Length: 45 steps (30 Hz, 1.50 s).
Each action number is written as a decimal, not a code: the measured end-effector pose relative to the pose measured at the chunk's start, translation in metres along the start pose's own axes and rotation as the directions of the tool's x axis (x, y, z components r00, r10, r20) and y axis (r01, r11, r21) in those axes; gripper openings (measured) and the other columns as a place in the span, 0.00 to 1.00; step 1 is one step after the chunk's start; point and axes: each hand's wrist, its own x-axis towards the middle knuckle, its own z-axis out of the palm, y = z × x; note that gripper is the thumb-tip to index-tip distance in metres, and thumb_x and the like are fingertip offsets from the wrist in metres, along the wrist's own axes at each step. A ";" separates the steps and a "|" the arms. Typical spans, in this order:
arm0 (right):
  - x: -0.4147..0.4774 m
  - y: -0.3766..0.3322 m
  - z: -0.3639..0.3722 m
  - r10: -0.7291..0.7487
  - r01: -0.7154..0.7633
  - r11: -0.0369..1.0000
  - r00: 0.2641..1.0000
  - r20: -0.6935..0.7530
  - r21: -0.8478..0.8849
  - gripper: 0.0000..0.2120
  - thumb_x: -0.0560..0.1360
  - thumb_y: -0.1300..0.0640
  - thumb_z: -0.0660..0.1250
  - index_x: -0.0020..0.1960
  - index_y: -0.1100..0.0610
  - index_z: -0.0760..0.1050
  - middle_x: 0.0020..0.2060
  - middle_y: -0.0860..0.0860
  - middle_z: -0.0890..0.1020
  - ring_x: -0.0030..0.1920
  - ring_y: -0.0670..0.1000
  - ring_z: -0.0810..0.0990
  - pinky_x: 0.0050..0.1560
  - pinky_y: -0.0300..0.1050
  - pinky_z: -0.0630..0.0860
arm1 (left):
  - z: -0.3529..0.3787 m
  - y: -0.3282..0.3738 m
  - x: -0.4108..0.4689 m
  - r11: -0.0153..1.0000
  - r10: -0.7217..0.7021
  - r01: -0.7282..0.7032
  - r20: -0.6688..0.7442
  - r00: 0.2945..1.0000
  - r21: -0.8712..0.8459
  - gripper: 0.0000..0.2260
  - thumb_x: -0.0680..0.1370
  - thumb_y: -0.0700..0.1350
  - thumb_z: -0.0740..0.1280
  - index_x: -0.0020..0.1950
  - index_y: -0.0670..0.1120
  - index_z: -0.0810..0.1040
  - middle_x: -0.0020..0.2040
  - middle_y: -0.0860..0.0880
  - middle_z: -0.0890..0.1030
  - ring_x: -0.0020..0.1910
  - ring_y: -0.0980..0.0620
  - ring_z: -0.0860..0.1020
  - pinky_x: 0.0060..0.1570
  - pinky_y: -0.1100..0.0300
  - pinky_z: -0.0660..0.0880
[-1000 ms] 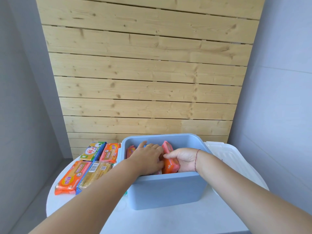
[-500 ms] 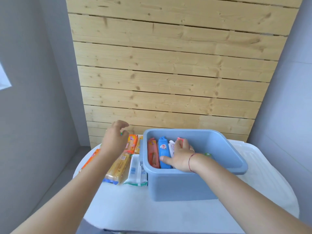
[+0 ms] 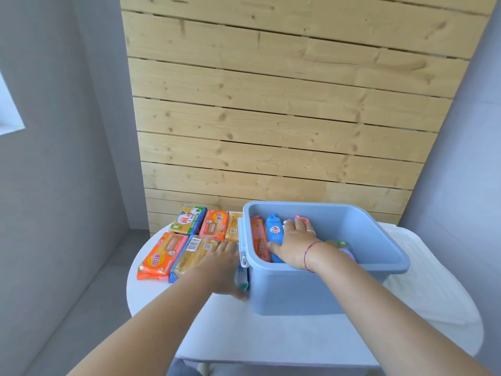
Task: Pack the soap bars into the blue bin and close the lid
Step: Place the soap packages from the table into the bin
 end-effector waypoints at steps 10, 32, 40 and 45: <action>-0.007 0.001 -0.005 -0.023 0.024 0.999 1.000 -0.015 0.039 0.39 0.76 0.37 0.56 0.77 0.59 0.48 0.77 0.56 0.48 0.77 0.56 0.41 0.75 0.57 0.51 | -0.022 -0.003 -0.014 0.983 -0.077 0.079 0.014 0.997 -0.163 0.49 0.60 0.67 0.70 0.75 0.52 0.54 0.68 0.45 0.64 0.70 0.41 0.62 0.68 0.44 0.62; -0.010 0.055 -0.042 -0.373 0.005 0.187 0.925 0.066 0.982 0.35 0.71 0.27 0.48 0.64 0.47 0.75 0.61 0.50 0.81 0.62 0.51 0.77 0.60 0.50 0.72 | -0.122 0.083 -0.014 0.526 -0.122 -0.358 -0.485 0.866 -0.772 0.50 0.61 0.52 0.78 0.75 0.56 0.52 0.64 0.50 0.65 0.68 0.51 0.65 0.68 0.50 0.67; 0.009 0.108 -0.047 -0.163 -0.189 0.052 0.967 0.196 0.981 0.15 0.76 0.45 0.63 0.50 0.56 0.80 0.43 0.55 0.85 0.42 0.54 0.85 0.42 0.46 0.81 | -0.097 0.144 0.025 0.701 0.051 -0.198 -0.228 0.972 -0.686 0.48 0.65 0.54 0.76 0.75 0.45 0.50 0.71 0.47 0.62 0.72 0.48 0.61 0.70 0.49 0.62; 0.018 0.108 -0.035 0.046 -0.270 0.350 0.961 0.272 0.897 0.13 0.79 0.49 0.59 0.52 0.59 0.72 0.44 0.58 0.80 0.44 0.57 0.79 0.48 0.49 0.75 | -0.098 0.131 0.027 0.930 0.100 -0.118 -0.069 0.993 -0.349 0.26 0.73 0.57 0.67 0.63 0.42 0.67 0.67 0.44 0.69 0.68 0.44 0.66 0.66 0.51 0.63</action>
